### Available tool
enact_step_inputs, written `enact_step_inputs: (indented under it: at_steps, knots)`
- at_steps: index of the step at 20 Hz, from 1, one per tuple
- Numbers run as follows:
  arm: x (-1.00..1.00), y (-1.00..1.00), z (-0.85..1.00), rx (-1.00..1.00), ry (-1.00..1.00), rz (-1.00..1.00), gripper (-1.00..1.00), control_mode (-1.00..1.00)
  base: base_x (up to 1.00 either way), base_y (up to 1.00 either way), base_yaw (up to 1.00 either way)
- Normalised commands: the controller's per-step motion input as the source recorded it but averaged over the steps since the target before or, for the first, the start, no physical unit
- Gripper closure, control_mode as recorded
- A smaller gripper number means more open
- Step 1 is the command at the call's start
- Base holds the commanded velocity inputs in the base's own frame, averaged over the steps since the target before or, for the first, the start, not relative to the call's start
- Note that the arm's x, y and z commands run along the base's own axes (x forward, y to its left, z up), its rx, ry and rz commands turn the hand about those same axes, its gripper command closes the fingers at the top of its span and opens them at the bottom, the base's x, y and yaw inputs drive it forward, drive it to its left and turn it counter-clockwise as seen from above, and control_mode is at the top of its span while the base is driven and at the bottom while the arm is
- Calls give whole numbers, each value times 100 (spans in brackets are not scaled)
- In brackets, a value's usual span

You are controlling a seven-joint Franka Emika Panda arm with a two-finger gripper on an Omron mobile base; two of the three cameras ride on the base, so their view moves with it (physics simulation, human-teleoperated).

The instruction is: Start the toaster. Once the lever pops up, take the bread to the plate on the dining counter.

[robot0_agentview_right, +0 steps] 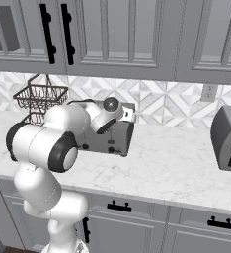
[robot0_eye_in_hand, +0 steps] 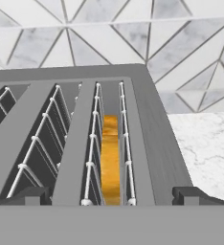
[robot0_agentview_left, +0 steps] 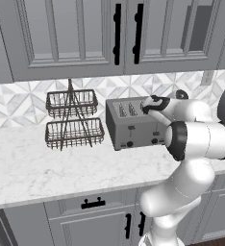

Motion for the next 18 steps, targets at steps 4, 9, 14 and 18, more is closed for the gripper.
enact_step_inputs:
  at_steps: [4, 9, 14, 18]
  knots:
    - [0, 0, 0, 0, 0, 0, -100, -100, 0, 0, 0]
    - [0, 0, 0, 0, 0, 0, -100, -100, 0, 0, 0]
    - [0, 0, 0, 0, 0, 0, -100, -100, 0, 0, 0]
    - [0, 0, 0, 0, 0, 0, -100, -100, 0, 0, 0]
